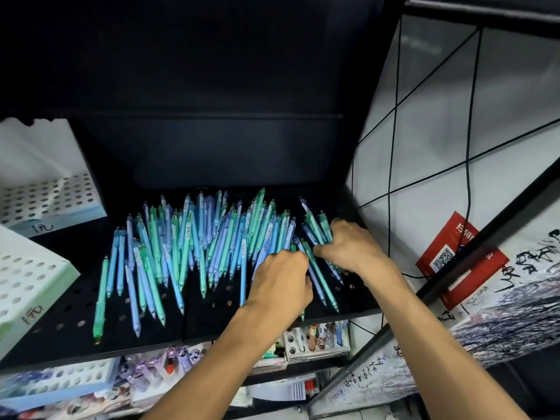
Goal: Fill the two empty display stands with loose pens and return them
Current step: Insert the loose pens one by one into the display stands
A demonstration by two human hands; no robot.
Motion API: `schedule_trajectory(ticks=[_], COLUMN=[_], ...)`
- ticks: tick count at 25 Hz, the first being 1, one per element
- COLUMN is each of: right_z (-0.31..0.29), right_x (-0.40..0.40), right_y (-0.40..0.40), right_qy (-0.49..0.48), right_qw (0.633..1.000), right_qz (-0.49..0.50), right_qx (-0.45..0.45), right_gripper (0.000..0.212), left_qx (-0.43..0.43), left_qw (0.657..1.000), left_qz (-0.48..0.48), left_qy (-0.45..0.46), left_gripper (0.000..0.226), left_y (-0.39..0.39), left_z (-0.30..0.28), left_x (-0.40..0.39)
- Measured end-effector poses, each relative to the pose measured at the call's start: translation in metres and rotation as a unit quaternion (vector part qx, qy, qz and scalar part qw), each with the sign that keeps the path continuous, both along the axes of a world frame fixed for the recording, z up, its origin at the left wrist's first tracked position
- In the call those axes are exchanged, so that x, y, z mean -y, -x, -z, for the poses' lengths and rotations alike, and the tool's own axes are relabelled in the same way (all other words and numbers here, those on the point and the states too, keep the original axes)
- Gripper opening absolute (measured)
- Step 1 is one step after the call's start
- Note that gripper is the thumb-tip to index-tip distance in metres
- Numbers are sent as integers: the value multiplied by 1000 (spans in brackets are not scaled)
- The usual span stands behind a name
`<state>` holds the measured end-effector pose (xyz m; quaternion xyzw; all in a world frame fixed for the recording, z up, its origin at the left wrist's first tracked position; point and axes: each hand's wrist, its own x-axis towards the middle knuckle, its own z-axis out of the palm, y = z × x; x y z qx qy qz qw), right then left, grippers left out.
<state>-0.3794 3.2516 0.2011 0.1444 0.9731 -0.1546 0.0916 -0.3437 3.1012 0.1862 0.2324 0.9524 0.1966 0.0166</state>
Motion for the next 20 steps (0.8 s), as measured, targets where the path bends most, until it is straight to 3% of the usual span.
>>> schedule_trajectory(ticks=[4,9,13,18,20], right_z=[2,10,7,2,1], right_x=[4,6,6,-16,-27], right_y=[-1,0,5,3,-2], right_qy=[-39,-77,-61,35,69], right_qw=[999,997,998,999,997], right_qz=[-12,-23,-10,3,15], right_qx=[-3,-9,27,8,-20], right_gripper=[45,23,25,21,23], left_qx=[23,30,26,21,43], left_qw=[999,997,997,998,996], left_qz=[-23,-41,-47,-63,-71], left_qy=[-28,-56,-53,7,30], left_gripper=[21,12,13,57,62], left_y=[8,11,13,19,24], left_z=[-6,-4,-8,-9,-10], left_x=[-12,-22,-28,-37,-43])
